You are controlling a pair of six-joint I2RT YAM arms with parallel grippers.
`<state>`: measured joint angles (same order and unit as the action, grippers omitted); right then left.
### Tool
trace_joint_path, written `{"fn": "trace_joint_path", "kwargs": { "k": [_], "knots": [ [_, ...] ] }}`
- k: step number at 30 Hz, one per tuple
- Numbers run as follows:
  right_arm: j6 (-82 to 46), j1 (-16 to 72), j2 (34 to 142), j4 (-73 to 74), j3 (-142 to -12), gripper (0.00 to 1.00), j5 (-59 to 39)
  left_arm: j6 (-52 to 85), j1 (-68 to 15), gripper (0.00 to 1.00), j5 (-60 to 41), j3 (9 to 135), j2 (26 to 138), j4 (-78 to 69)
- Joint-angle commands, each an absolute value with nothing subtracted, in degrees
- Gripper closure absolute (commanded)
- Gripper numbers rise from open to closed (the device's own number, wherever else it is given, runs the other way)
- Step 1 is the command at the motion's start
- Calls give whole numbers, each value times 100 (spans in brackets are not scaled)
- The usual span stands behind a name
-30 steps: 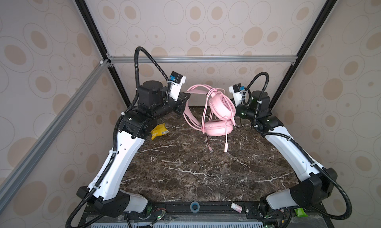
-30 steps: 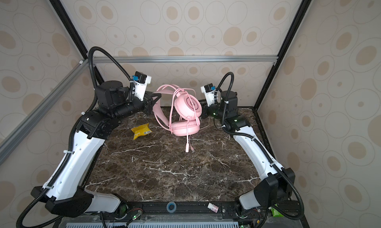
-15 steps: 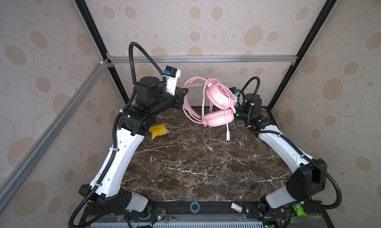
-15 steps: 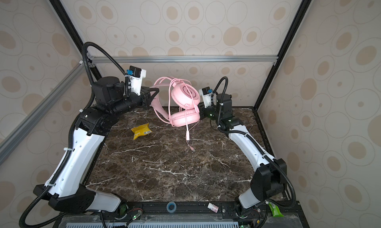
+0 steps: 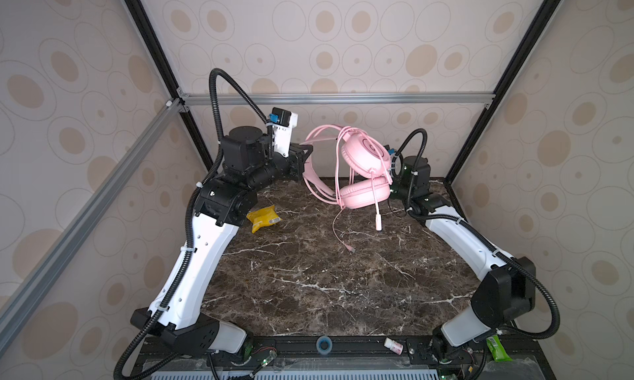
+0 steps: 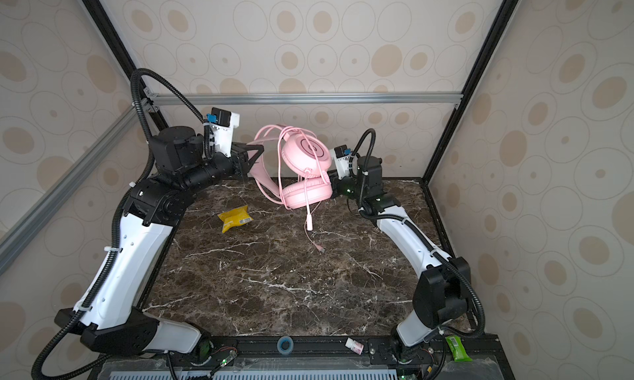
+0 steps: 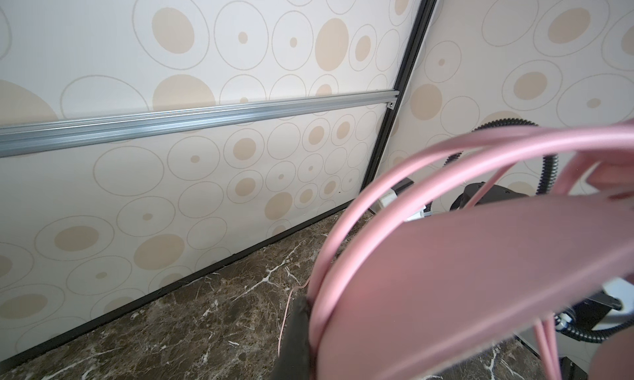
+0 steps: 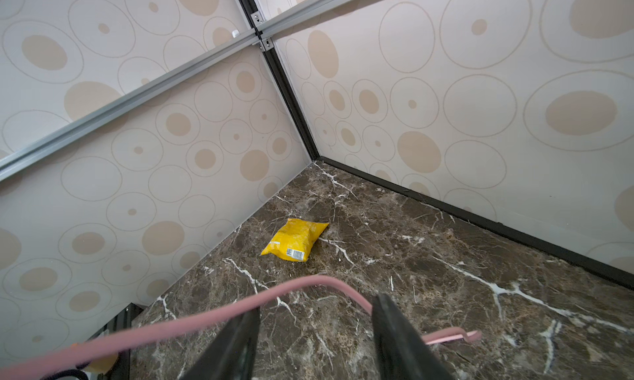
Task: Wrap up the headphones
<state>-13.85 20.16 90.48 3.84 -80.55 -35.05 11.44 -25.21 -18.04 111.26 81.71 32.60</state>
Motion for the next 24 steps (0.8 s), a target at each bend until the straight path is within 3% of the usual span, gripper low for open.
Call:
{"fn": "trace_joint_path", "kwargs": {
  "k": [1,12,24],
  "knots": [
    [-1531,2004,9178,725,-8189,43,-3722,1533,-2461,100,-2003,11323,8016,2719],
    [-1636,2004,9726,837,-8545,43,-4005,1727,-2392,100,-2151,11169,7912,2526],
    [-1852,2022,10037,1002,-8676,51,-4249,1898,-2333,100,-2165,10930,7804,2316]
  ]
}}
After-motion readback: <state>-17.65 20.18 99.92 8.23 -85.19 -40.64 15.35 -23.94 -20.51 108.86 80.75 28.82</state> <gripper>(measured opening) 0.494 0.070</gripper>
